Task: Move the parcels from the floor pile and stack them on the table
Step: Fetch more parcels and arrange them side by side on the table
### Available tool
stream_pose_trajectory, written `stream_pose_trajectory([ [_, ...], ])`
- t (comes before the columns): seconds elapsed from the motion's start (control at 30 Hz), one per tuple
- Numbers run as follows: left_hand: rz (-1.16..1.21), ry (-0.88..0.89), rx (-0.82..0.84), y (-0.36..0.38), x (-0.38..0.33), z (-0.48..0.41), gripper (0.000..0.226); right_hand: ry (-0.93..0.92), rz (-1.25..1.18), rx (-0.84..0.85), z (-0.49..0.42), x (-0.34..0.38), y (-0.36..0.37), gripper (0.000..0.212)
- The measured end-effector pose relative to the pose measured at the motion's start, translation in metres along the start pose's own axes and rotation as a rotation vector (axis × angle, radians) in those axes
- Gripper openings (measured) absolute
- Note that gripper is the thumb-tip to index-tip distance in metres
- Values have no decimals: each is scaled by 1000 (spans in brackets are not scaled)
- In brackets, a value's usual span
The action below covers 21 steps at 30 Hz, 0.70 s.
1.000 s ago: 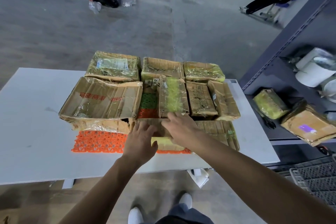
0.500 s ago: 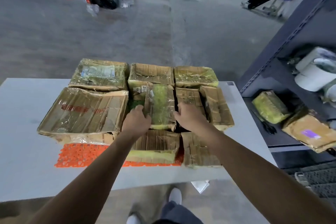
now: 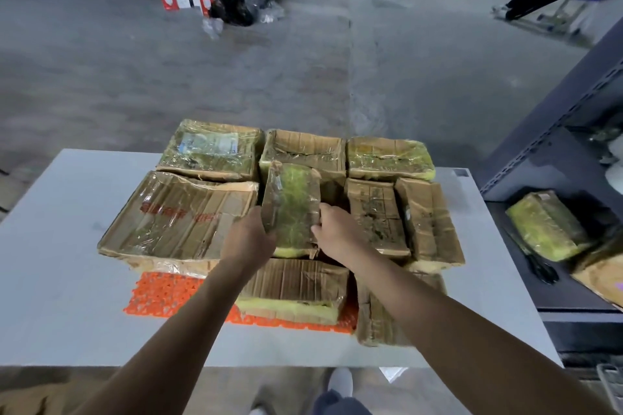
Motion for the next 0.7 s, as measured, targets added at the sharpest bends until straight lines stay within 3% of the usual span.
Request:
stream_pose_trajectory([
  [0.17, -250, 79, -70, 1, -7, 9, 40, -77, 19, -29, 0, -1, -11, 35],
  [0.3, -279, 107, -31, 9, -23, 11, 46, 128, 322, -87, 5, -57, -37, 43],
  [0.37, -290, 129, 25, 20, -33, 10, 56, 258, 322, -24, 8, -80, -42, 58],
  [0.53, -441, 144, 230, 42, -44, 3, 84, 378, 227, 191, 8, -78, -22, 97],
  [0.7, -525, 186, 214, 35, -33, 2, 82, 480, 166, 278, 4, -66, -18, 97],
])
Point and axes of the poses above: each hand's wrist, its own z-axis away from the middle knuckle, its own y-axis out of the palm, x = y × z, the point moved 2 cm from there along -z, towards the middle knuckle, and after that the axes turned 8 degrees about z, right-handed, at the moved point
